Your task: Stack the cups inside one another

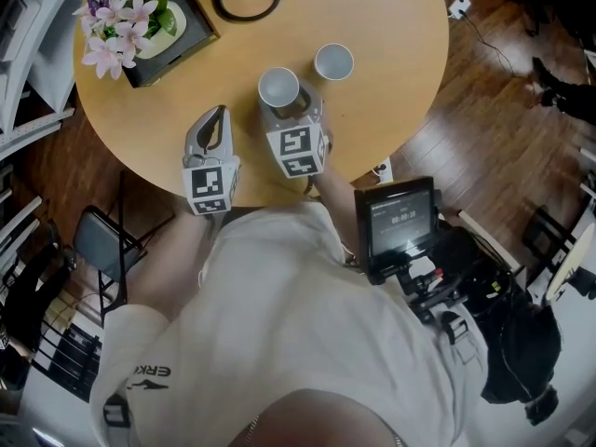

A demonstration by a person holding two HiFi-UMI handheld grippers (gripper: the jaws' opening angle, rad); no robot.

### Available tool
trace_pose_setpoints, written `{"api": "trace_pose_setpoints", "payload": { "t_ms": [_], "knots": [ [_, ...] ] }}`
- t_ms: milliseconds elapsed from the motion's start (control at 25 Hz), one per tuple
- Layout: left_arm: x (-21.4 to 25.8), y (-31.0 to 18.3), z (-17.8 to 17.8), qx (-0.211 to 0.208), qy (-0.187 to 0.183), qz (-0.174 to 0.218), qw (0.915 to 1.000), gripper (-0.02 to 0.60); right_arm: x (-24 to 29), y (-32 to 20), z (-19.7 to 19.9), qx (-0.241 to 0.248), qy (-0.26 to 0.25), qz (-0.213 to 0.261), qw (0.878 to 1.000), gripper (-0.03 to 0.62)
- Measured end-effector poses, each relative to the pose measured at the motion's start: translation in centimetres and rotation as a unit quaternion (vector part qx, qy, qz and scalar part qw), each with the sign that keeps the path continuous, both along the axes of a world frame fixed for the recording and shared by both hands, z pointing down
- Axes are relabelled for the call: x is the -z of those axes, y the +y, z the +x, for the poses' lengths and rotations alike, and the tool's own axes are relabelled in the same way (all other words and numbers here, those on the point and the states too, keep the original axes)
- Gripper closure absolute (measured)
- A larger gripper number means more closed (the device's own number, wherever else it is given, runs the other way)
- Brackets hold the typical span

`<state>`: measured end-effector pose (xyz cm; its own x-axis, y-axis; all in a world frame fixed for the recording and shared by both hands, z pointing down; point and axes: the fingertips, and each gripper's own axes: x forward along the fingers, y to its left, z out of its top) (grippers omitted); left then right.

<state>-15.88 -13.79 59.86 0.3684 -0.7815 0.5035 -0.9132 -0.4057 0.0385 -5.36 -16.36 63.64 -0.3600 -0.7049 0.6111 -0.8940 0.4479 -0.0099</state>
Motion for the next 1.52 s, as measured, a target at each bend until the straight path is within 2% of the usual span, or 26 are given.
{"api": "trace_pose_setpoints", "payload": {
  "t_ms": [280, 480, 800, 1200, 1520],
  "knots": [
    [3.5, 0.4, 1.3, -0.023, 0.019, 0.034, 0.999, 0.58, 6.3, 1.0, 0.7, -0.021, -0.006, 0.057, 0.998, 0.284],
    [7.3, 1.1, 3.0, -0.046, 0.039, 0.072, 0.9956, 0.58, 12.3, 2.1, 3.2, -0.056, -0.007, 0.108, 0.993, 0.284],
    [14.1, 0.1, 6.1, -0.076, 0.076, 0.156, 0.9819, 0.58, 19.4, 2.9, 7.5, -0.112, -0.001, 0.179, 0.977, 0.284],
    [20.0, 0.5, 8.9, -0.098, 0.106, 0.212, 0.9666, 0.58, 24.7, 5.2, 10.3, -0.143, 0.003, 0.218, 0.965, 0.284],
    [22.3, 1.5, 10.5, -0.121, 0.124, 0.226, 0.9587, 0.58, 26.4, 6.8, 11.7, -0.168, 0.013, 0.223, 0.96, 0.284]
  ]
}}
